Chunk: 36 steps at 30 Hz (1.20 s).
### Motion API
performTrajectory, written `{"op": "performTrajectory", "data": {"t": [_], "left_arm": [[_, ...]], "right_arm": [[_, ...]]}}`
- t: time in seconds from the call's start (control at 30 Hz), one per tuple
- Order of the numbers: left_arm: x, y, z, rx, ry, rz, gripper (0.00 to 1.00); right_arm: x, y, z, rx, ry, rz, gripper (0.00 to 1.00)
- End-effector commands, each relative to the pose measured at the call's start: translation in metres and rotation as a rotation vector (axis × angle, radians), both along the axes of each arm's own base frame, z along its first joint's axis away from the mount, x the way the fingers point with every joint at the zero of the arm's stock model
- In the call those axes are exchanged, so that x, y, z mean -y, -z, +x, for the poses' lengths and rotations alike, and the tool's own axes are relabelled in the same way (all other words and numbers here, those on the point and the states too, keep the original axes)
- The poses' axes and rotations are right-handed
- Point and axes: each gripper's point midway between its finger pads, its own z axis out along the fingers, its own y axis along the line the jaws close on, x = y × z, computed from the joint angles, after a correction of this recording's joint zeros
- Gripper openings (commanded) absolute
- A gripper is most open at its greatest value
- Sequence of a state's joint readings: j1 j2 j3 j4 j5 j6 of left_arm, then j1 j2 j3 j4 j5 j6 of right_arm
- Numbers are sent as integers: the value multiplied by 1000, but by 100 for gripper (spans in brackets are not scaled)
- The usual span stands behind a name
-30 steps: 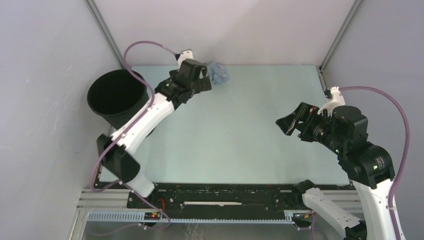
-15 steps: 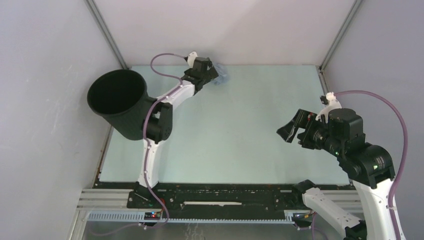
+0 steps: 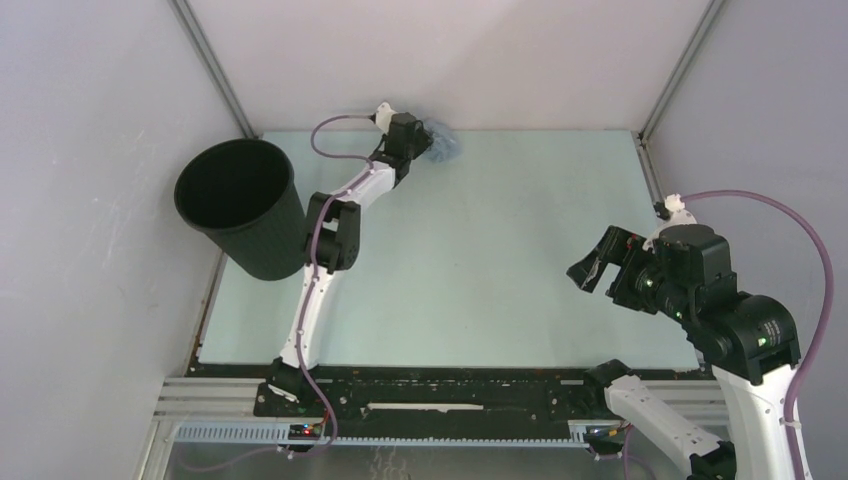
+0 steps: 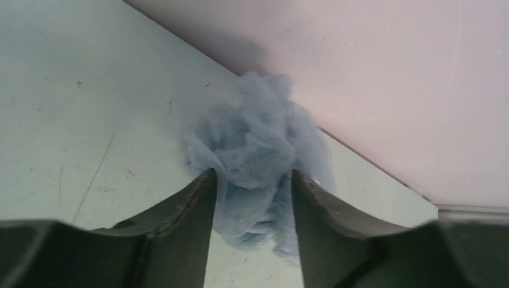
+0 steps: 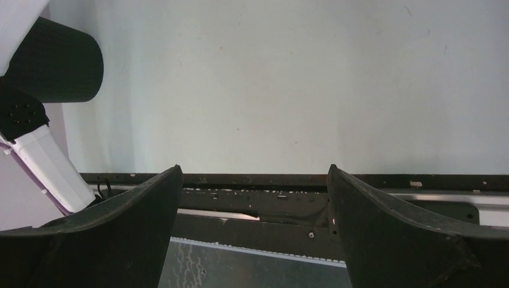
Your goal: Put the trash bags into the trash bin
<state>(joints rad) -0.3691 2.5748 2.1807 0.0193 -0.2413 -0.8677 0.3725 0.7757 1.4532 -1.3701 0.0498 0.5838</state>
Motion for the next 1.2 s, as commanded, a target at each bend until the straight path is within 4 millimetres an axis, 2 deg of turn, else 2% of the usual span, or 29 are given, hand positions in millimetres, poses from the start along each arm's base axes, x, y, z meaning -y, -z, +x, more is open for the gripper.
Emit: {"op": "performTrajectory", "data": {"t": [0.0, 0.07, 0.2, 0.3, 0.37, 0.43, 0.47, 0.5, 0.6, 0.63, 0.67, 0.8, 0.93, 1.17], "left_arm": [[8, -34, 9, 39, -6, -172, 44], [11, -37, 4, 24, 20, -188, 31], [16, -54, -18, 2, 85, -186, 17], [18, -67, -45, -23, 143, -177, 5], [21, -78, -68, -35, 183, -166, 1], [16, -67, -104, -105, 209, -109, 0], [16, -80, -117, -94, 228, -89, 0], [12, -70, -137, -137, 242, -50, 0], [2, -76, -190, -203, 272, 33, 0], [1, -87, -207, -207, 293, 42, 0], [0, -88, -223, -227, 314, 53, 0], [7, -96, -281, -301, 409, -25, 0], [16, -105, -317, -367, 451, -186, 0], [33, -132, -339, -420, 505, -339, 0]], "right_arm": [[3, -9, 2, 13, 49, 24, 100], [1, -9, 4, 12, 55, 34, 100], [-1, -2, 5, 1, 60, 46, 100], [-2, 6, 5, -7, 53, 49, 100], [-4, 11, 5, -14, 40, 48, 100], [-8, 16, 6, -25, 19, 49, 99], [-10, 18, 8, -31, 5, 49, 99], [-15, 21, 8, -43, -20, 56, 99], [-26, 29, 10, -71, -84, 64, 99], [-29, 34, 12, -76, -100, 61, 100], [-32, 40, 15, -81, -113, 61, 100], [-51, 56, 26, -130, -195, 86, 99], [-80, 67, 36, -195, -307, 122, 100], [-139, 90, 62, -238, -480, 136, 100]]}}
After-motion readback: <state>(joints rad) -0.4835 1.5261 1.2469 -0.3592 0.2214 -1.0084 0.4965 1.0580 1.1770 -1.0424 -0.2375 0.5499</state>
